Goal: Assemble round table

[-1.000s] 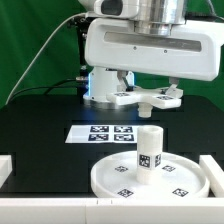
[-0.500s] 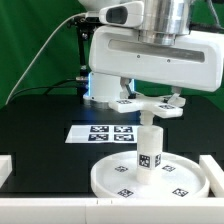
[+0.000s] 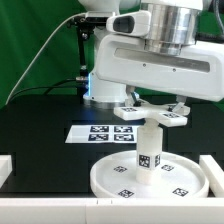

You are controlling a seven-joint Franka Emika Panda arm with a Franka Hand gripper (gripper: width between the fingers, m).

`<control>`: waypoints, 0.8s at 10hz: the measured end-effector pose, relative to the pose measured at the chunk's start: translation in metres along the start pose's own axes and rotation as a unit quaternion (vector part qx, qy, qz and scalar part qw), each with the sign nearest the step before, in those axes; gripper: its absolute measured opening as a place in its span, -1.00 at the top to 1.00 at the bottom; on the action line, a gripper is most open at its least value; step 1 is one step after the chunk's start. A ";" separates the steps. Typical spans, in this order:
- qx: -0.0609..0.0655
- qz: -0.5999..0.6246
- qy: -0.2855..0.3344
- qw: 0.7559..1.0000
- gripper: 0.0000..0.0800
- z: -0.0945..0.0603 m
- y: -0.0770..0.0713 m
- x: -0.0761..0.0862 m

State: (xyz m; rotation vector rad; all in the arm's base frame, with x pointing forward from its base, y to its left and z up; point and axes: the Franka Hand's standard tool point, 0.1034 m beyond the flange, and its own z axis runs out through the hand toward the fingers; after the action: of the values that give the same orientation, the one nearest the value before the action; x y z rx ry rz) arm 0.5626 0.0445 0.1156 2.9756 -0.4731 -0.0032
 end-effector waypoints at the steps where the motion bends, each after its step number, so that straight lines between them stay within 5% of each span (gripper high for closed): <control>1: -0.002 0.000 0.001 1.000 -0.12 0.003 0.001 -0.001; 8: -0.004 0.000 0.016 1.000 -0.12 0.010 0.002 0.000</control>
Offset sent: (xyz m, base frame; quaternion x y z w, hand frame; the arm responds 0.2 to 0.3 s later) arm -0.0017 0.0035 -0.0186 0.0025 0.0128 0.0053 0.9999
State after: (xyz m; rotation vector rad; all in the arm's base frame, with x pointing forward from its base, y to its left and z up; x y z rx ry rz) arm 0.5622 0.0416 0.1058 2.9634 -0.4671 0.0432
